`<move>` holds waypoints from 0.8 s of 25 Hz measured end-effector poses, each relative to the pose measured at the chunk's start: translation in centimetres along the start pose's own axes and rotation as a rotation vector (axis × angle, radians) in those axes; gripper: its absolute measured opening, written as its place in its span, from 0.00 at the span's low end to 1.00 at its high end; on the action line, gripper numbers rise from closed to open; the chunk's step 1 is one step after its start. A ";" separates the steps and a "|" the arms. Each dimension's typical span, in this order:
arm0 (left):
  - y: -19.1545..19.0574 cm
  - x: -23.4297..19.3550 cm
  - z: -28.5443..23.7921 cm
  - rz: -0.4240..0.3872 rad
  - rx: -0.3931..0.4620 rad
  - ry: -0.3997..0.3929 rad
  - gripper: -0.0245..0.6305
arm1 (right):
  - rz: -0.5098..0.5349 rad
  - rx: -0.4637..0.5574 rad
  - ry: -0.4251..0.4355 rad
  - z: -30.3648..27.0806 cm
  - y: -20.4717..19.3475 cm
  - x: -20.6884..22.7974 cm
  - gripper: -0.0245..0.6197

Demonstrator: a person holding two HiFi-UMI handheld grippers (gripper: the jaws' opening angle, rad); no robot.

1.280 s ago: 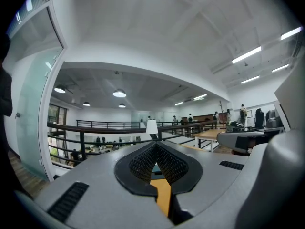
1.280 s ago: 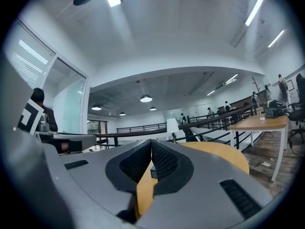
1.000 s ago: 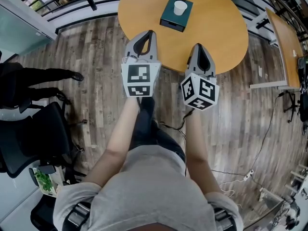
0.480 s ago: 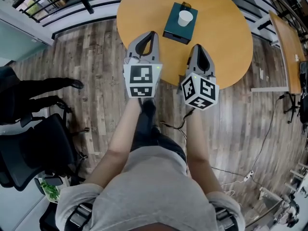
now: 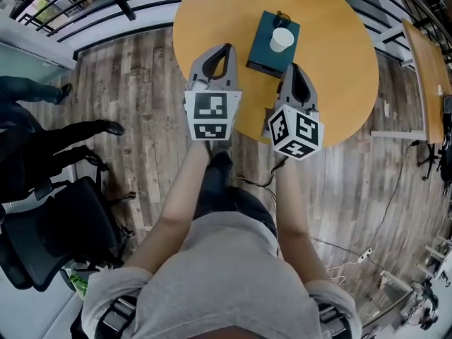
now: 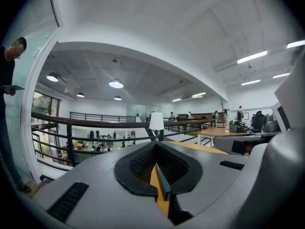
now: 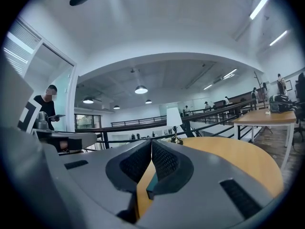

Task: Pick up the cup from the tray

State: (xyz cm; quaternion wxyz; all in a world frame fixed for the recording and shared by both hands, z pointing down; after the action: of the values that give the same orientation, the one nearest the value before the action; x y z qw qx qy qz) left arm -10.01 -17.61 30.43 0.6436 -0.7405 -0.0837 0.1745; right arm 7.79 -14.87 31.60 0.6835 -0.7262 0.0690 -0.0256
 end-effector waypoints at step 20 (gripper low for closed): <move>-1.5 -0.2 -6.6 -0.012 -0.065 0.003 0.05 | -0.015 -0.090 0.002 -6.6 -2.8 3.0 0.05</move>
State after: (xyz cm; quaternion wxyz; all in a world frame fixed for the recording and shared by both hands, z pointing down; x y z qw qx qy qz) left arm -7.62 -23.55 32.69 0.6205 -0.7607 -0.0928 0.1666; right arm 10.04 -21.61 34.64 0.6499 -0.7566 0.0654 -0.0286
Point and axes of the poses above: the fingertips, and each gripper's own axes: z backward along the fingers, x to its right, y out of its top, the point moved 7 cm from there along z, backward along the fingers, and after that the axes turned 10 degrees about z, right-handed, at the moved point
